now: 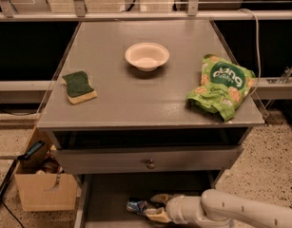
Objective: Pick redbull can from middle drawer and place on counter
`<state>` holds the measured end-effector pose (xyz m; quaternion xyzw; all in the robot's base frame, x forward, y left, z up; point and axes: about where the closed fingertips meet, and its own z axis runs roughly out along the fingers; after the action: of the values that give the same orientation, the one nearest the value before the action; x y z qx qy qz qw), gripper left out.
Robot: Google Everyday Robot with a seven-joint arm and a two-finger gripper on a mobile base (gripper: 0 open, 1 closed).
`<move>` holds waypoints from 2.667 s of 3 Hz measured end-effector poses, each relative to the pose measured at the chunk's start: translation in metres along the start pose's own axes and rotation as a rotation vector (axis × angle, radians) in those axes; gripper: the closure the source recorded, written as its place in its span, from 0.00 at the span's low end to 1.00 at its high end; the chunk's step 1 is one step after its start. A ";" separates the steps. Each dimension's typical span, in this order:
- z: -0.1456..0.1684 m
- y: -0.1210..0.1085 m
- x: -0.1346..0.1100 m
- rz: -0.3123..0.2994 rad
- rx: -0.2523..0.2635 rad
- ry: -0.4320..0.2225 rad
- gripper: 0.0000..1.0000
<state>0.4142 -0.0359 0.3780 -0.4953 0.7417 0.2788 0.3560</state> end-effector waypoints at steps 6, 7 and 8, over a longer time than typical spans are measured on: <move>-0.208 0.091 -0.113 -0.331 0.089 -0.133 1.00; -0.205 0.091 -0.117 -0.338 0.080 -0.125 1.00; -0.207 0.076 -0.146 -0.388 0.057 -0.093 1.00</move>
Offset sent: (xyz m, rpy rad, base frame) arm 0.0020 -0.0124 0.0375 0.0142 -0.0243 0.0089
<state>0.3288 -0.0889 0.6225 -0.6050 0.6228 0.2064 0.4510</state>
